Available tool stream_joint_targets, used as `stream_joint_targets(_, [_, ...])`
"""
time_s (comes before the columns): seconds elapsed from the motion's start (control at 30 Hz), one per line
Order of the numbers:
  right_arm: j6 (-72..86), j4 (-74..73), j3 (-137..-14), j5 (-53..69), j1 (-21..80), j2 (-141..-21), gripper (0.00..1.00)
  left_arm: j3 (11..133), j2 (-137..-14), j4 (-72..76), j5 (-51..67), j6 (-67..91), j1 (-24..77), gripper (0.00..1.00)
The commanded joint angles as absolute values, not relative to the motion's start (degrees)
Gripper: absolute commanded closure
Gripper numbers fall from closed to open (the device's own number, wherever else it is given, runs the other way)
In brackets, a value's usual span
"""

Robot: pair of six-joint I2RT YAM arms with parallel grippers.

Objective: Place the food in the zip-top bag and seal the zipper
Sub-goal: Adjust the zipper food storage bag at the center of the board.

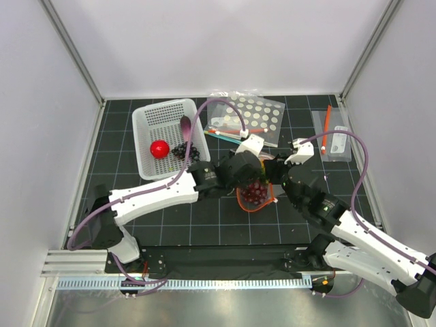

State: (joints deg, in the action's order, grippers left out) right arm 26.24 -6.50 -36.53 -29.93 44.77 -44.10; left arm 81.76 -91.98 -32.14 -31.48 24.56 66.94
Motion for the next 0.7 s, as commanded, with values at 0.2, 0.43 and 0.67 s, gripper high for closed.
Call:
stream_joint_targets(0.2, [25.1, -5.2, -38.4, -30.3, 44.5, -44.2, 0.44, 101.2, -91.8, -42.8, -17.2, 26.3, 60.3, 1.0])
stream_joint_targets(0.43, [24.3, -8.0, -41.6, -23.0, 44.6, -48.0, 0.3, 100.8, -92.8, -41.1, -4.2, 30.9, 50.4, 1.0])
stream_joint_targets(0.67, [23.4, -11.8, -45.1, -22.4, 44.6, -55.8, 0.34, 101.1, -91.5, -40.7, -3.0, 31.1, 48.5, 1.0])
